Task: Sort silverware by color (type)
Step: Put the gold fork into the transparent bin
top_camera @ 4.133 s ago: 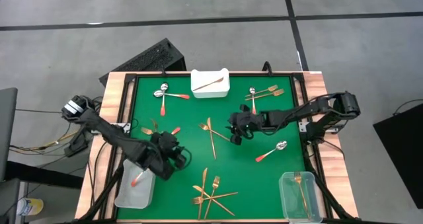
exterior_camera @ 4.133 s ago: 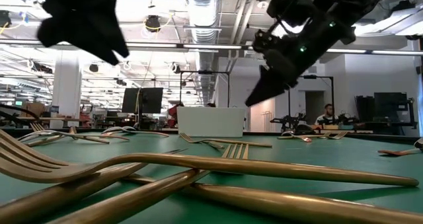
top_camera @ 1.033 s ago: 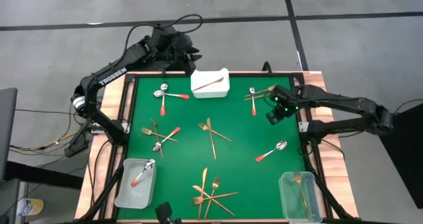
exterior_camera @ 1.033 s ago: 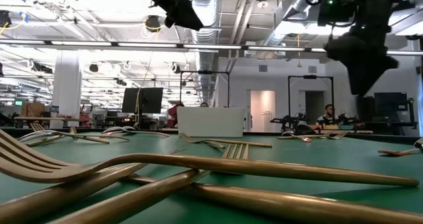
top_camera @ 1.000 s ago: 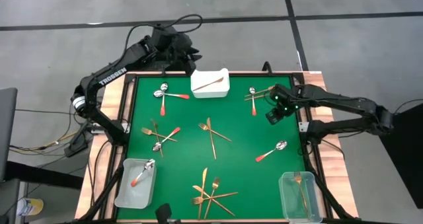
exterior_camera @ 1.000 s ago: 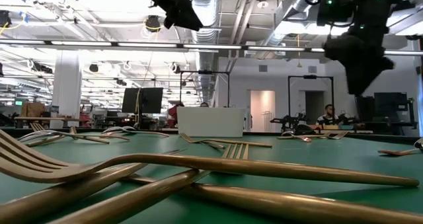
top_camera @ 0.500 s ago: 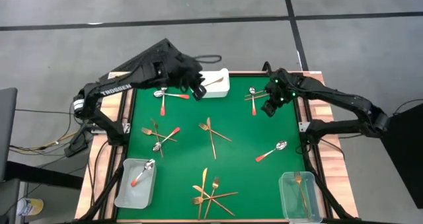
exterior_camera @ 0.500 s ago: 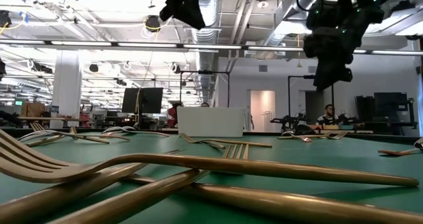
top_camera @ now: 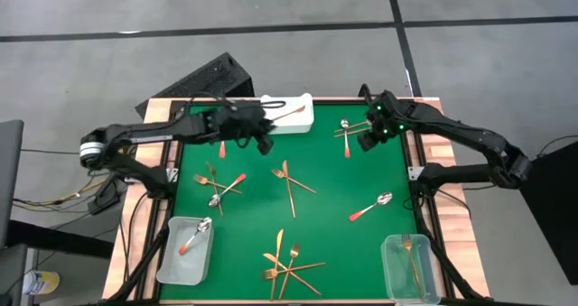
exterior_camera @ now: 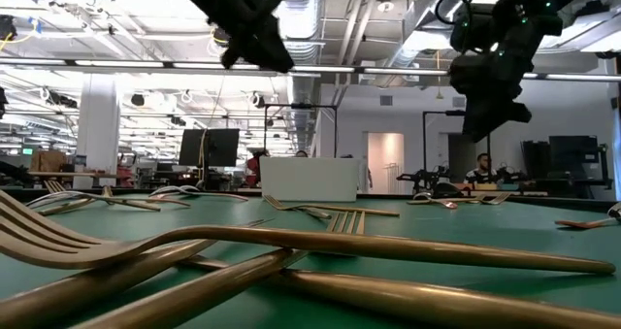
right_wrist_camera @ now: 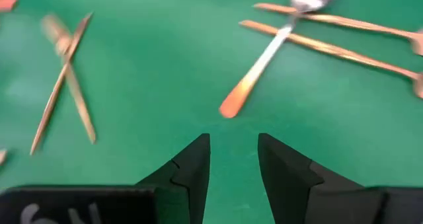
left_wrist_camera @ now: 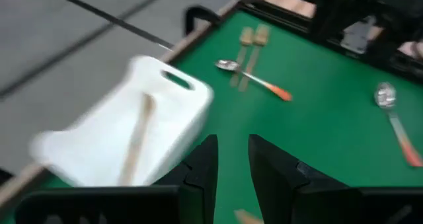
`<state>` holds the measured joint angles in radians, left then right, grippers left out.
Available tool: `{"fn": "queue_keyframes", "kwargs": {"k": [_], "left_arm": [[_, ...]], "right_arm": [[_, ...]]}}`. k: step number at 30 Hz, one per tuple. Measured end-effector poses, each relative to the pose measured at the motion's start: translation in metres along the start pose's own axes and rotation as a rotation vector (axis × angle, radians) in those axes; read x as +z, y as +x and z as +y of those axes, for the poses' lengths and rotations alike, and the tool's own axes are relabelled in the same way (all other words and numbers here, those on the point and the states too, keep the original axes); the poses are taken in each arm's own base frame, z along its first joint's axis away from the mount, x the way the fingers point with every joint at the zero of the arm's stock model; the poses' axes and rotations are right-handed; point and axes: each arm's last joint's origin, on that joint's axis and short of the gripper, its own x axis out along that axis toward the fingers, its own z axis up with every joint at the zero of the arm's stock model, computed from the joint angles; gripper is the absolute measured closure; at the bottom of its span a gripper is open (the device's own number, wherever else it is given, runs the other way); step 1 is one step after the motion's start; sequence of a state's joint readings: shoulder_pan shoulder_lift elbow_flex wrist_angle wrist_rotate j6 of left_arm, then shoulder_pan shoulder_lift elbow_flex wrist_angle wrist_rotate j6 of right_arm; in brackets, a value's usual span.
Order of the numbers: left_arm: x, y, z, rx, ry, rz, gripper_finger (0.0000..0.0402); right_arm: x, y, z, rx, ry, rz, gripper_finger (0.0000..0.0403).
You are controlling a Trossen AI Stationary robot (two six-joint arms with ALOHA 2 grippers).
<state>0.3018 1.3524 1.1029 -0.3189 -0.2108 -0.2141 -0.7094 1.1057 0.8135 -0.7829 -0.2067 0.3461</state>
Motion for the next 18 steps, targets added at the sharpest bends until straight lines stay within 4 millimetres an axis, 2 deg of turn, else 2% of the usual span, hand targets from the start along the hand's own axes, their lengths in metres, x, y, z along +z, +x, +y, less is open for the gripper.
{"fn": "queue_keyframes", "kwargs": {"k": [4, 7, 12, 18], "left_arm": [[0.000, -0.033, 0.026, 0.047, 0.017, -0.085, 0.0330], [-0.010, -0.053, 0.041, 0.025, -0.011, -0.156, 0.0330], [-0.047, -0.056, 0.051, 0.024, -0.023, -0.173, 0.0330], [-0.070, -0.050, 0.054, 0.025, -0.002, -0.203, 0.0330]], "right_arm": [[0.004, 0.002, -0.001, -0.055, 0.113, -0.044, 0.0253], [0.007, 0.008, -0.001, -0.063, 0.170, -0.048, 0.0253], [0.008, 0.026, 0.000, -0.092, 0.269, 0.028, 0.0253], [-0.013, 0.043, 0.014, -0.177, 0.334, 0.229, 0.0253]]}}
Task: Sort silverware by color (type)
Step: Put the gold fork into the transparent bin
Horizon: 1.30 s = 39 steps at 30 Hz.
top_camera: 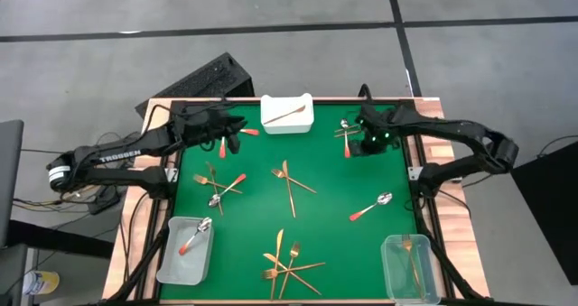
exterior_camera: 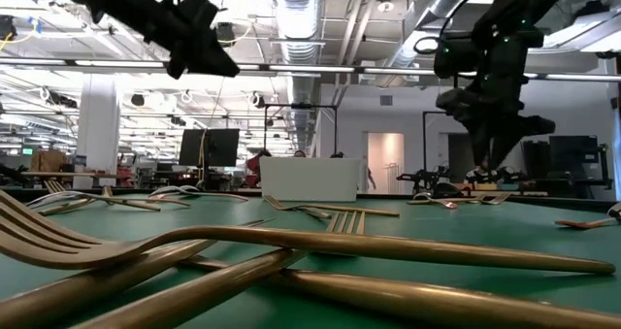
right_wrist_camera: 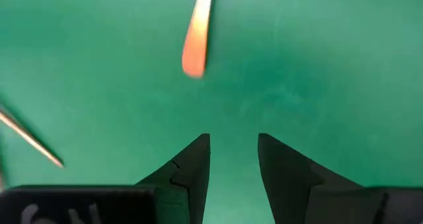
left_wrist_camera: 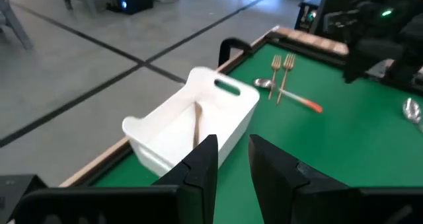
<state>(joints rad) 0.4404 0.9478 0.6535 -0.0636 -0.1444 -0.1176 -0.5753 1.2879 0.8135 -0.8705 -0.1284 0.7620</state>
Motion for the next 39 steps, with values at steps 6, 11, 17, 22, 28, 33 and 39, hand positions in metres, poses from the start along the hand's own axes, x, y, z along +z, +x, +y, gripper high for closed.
{"fn": "queue_keyframes", "kwargs": {"k": [6, 11, 17, 22, 28, 33, 39], "left_arm": [[0.000, 0.002, 0.014, 0.018, 0.044, 0.003, 0.0330], [0.003, 0.002, 0.048, -0.027, 0.019, -0.004, 0.0330], [-0.004, -0.002, 0.068, -0.102, -0.025, 0.058, 0.0330], [-0.016, -0.002, 0.045, -0.290, -0.087, 0.200, 0.0330], [-0.009, -0.002, 0.006, -0.266, -0.110, 0.135, 0.0330], [-0.004, -0.004, -0.018, -0.268, -0.229, 0.076, 0.0330], [-0.003, -0.014, -0.038, -0.244, -0.329, 0.046, 0.0329]], "right_arm": [[-0.018, 0.010, 0.014, -0.055, 0.025, 0.071, 0.0253], [-0.031, 0.012, 0.019, -0.089, 0.071, 0.104, 0.0253], [-0.018, 0.014, 0.045, 0.144, -0.087, -0.046, 0.0253], [-0.005, 0.029, 0.076, 0.353, -0.222, -0.160, 0.0253], [-0.007, 0.054, 0.106, 0.483, -0.462, -0.214, 0.0253], [-0.013, 0.073, 0.125, 0.454, -0.661, -0.198, 0.0253], [-0.019, 0.085, 0.147, 0.443, -0.764, -0.188, 0.0253]]}}
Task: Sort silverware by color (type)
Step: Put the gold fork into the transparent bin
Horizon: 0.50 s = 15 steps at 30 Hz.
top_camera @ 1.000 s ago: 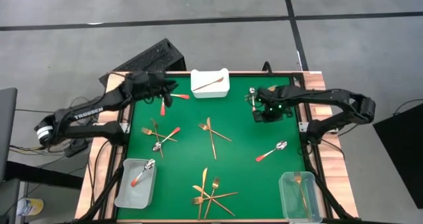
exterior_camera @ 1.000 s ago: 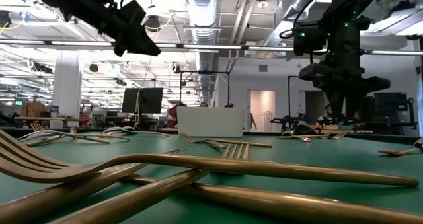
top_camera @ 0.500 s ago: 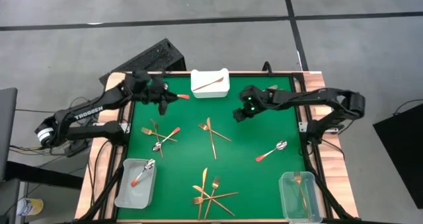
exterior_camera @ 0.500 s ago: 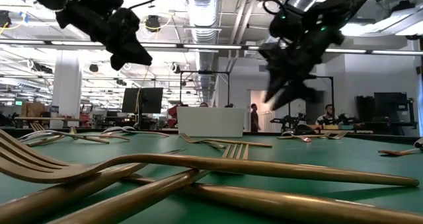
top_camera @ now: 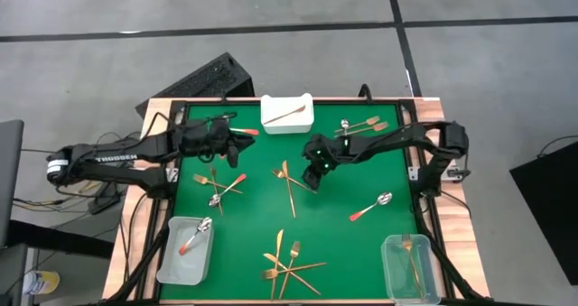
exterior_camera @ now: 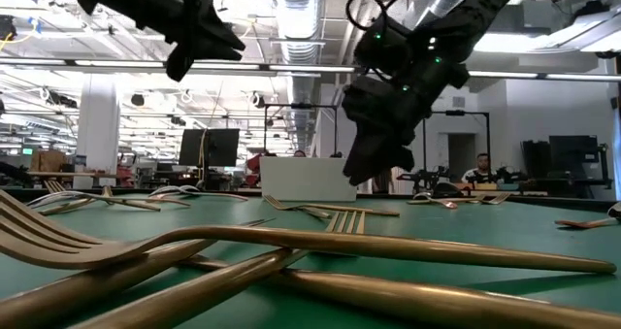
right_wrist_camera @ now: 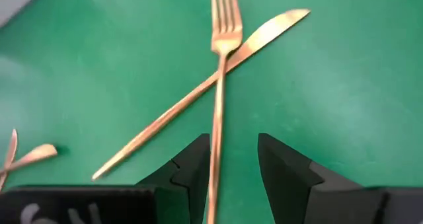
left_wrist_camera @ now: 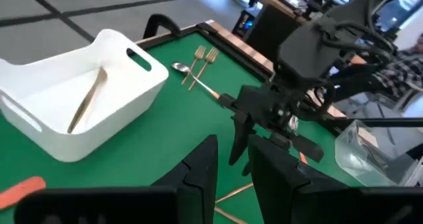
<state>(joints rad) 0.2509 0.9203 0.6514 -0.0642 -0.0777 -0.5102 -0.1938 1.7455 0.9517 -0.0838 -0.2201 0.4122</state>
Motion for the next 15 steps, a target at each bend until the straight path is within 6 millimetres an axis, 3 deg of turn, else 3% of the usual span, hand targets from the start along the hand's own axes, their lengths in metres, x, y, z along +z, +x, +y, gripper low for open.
{"fn": "queue_keyframes", "kwargs": {"k": [5, 11, 15], "left_arm": [[-0.007, -0.005, -0.009, 0.051, 0.023, -0.010, 0.0329], [-0.008, -0.010, -0.008, 0.087, 0.109, -0.003, 0.0329], [-0.007, -0.021, -0.006, 0.094, 0.164, 0.001, 0.0329]], "right_arm": [[0.009, 0.014, 0.009, -0.039, -0.067, -0.023, 0.0253], [0.013, 0.043, 0.019, -0.055, -0.290, 0.012, 0.0253], [0.018, 0.056, 0.028, -0.057, -0.336, 0.050, 0.0253]]}}
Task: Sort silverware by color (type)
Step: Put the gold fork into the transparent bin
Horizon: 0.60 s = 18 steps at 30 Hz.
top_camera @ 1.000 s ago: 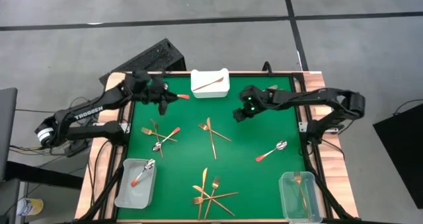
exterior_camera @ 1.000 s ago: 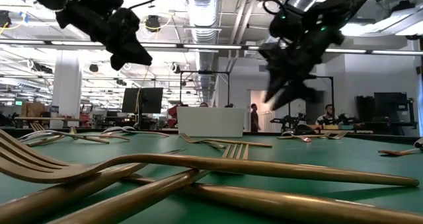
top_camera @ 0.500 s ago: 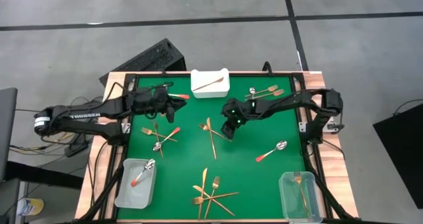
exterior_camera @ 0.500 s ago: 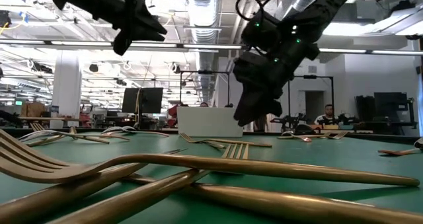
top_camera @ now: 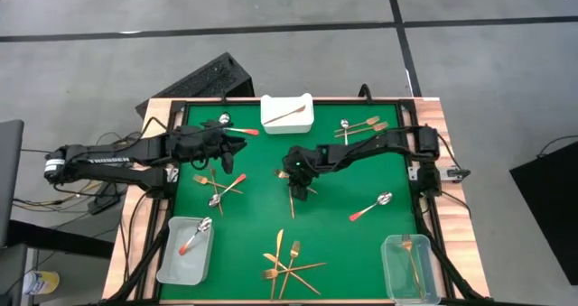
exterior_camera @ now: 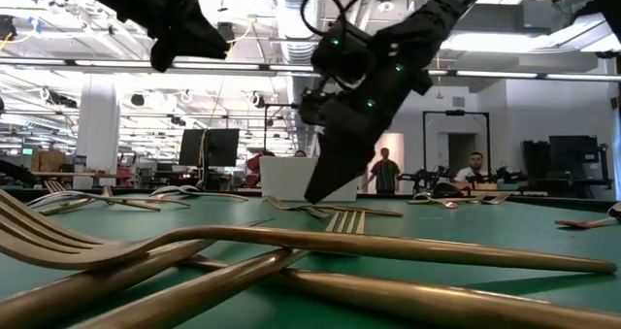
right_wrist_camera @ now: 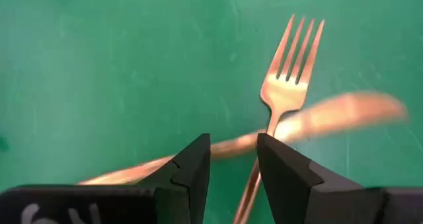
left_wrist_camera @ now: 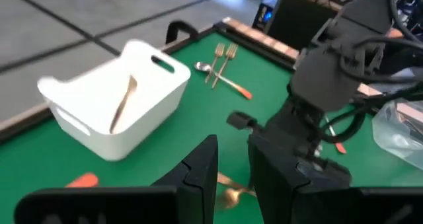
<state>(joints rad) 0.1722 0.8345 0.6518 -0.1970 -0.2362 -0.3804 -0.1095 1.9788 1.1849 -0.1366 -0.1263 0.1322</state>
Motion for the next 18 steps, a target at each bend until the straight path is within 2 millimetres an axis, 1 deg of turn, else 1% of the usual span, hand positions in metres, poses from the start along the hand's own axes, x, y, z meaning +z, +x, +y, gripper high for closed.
{"fn": "queue_keyframes", "kwargs": {"k": [4, 7, 9, 12, 13, 16, 18], "left_arm": [[0.003, -0.012, 0.007, 0.068, 0.052, -0.034, 0.0329], [0.004, -0.020, 0.012, 0.110, 0.065, -0.051, 0.0329], [0.006, -0.024, 0.015, 0.117, 0.060, -0.068, 0.0329], [0.009, -0.027, 0.017, 0.124, 0.076, -0.095, 0.0329], [0.009, -0.027, 0.017, 0.128, 0.087, -0.093, 0.0329], [0.010, -0.026, 0.018, 0.108, 0.120, -0.089, 0.0329], [0.010, -0.024, 0.019, 0.089, 0.145, -0.079, 0.0329]], "right_arm": [[0.002, 0.008, 0.000, -0.064, 0.032, 0.074, 0.0264], [0.002, 0.011, -0.001, -0.086, 0.048, 0.123, 0.0289], [0.005, 0.008, 0.000, -0.087, 0.050, 0.130, 0.0306], [0.008, -0.003, 0.004, -0.095, 0.048, 0.128, 0.0320], [0.012, -0.009, 0.005, -0.092, 0.048, 0.112, 0.0321], [0.026, -0.031, 0.005, -0.103, 0.076, 0.028, 0.0316], [0.029, -0.042, -0.001, -0.121, 0.094, 0.010, 0.0306]]}}
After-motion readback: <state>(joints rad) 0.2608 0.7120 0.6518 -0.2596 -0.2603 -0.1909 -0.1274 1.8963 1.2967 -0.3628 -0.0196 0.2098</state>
